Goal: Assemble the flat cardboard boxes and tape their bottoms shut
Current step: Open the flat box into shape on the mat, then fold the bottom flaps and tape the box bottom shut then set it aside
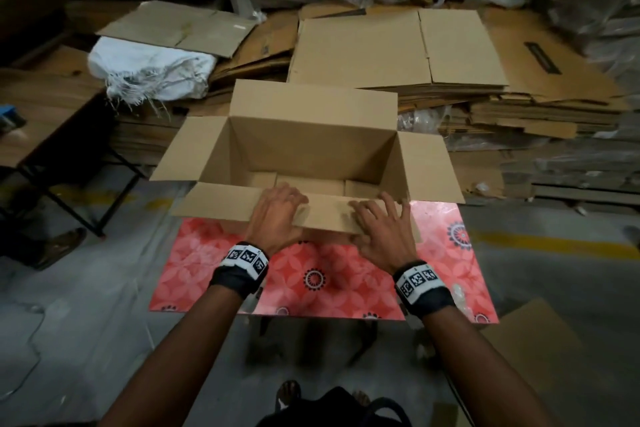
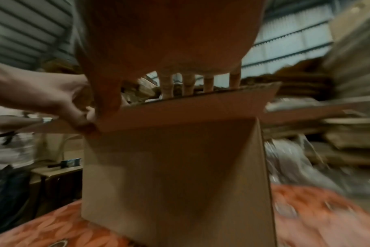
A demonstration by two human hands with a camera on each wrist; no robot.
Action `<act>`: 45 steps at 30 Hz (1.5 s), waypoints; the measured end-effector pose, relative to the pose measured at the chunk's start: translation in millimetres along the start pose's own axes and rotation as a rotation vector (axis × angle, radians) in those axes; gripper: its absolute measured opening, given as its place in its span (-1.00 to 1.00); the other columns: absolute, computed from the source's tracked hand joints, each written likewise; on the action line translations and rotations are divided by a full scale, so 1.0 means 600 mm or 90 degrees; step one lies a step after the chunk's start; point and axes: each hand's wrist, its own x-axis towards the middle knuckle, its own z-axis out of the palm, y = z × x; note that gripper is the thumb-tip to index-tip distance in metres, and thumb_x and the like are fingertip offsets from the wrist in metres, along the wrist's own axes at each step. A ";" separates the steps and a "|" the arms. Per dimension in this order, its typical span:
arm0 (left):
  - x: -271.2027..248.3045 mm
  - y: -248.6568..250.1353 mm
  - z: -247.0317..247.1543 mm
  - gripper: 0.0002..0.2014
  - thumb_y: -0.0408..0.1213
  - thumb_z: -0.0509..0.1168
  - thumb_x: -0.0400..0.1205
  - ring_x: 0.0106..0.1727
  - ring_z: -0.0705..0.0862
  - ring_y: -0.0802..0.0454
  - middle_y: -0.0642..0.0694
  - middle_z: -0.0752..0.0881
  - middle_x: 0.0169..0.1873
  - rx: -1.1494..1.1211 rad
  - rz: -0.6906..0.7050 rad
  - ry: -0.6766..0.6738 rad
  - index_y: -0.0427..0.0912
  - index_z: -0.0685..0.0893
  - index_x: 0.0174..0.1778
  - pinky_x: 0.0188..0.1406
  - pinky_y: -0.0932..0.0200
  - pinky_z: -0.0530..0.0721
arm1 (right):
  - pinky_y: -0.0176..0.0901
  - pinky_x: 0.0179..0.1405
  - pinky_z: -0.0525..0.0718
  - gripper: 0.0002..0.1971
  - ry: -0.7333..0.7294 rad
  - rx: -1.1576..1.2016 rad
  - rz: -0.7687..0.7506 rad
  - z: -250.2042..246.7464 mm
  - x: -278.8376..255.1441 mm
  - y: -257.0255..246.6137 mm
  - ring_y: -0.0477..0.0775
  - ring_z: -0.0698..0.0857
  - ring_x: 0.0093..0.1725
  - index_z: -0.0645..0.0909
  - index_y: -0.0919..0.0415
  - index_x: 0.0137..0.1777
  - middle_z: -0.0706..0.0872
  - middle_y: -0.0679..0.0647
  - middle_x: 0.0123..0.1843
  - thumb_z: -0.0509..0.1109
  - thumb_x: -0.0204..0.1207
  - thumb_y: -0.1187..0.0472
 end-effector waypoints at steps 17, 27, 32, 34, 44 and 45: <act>0.004 -0.118 0.047 -0.47 -0.18 0.50 0.48 0.28 0.53 -0.39 -0.37 0.55 0.25 -0.162 -0.441 0.246 -0.26 0.53 0.31 0.29 -0.24 0.46 | 0.43 0.30 0.55 0.11 0.326 0.416 0.799 0.082 0.084 -0.013 0.44 0.46 0.47 0.14 0.01 0.53 0.32 0.27 0.52 0.77 0.11 -0.21; -0.034 -0.222 0.107 0.12 0.12 0.49 0.52 0.65 0.24 -0.52 -0.63 0.27 0.60 -0.335 -0.584 0.191 -0.59 0.07 0.70 0.68 -0.28 0.24 | 0.50 0.41 0.47 0.22 0.183 0.475 0.753 0.164 0.032 -0.011 0.46 0.41 0.60 0.06 0.16 0.79 0.26 0.29 0.70 0.71 0.30 -0.24; -0.028 -0.242 0.130 0.34 0.22 0.61 0.33 0.71 0.21 -0.42 -0.46 0.27 0.69 -0.415 -0.627 0.175 -0.37 -0.06 0.78 0.68 -0.30 0.26 | 0.36 0.54 0.43 0.17 0.128 0.460 0.757 0.180 0.025 -0.002 0.50 0.40 0.60 -0.04 0.23 0.81 0.27 0.37 0.71 0.70 0.42 0.01; -0.031 -0.255 0.152 0.38 0.32 0.55 0.24 0.70 0.25 -0.41 -0.43 0.32 0.67 -0.436 -0.639 0.180 -0.32 -0.06 0.78 0.65 -0.29 0.33 | 0.28 0.54 0.43 0.15 0.113 0.468 0.772 0.188 0.024 0.004 0.47 0.42 0.59 0.00 0.23 0.80 0.33 0.39 0.68 0.72 0.40 0.09; -0.040 -0.248 0.151 0.33 0.30 0.59 0.15 0.63 0.36 -0.35 -0.37 0.43 0.60 -0.432 -0.630 0.200 -0.36 0.18 0.71 0.61 -0.18 0.40 | 0.42 0.49 0.47 0.22 0.063 0.429 0.770 0.209 0.021 0.034 0.47 0.48 0.53 0.09 0.23 0.76 0.40 0.33 0.63 0.78 0.24 -0.08; -0.041 -0.242 0.150 0.34 0.21 0.66 0.18 0.63 0.36 -0.35 -0.38 0.40 0.60 -0.428 -0.630 0.199 -0.37 0.14 0.72 0.61 -0.17 0.40 | 0.43 0.49 0.46 0.24 0.065 0.428 0.771 0.206 0.023 0.036 0.48 0.50 0.51 0.09 0.20 0.76 0.40 0.32 0.62 0.78 0.22 -0.11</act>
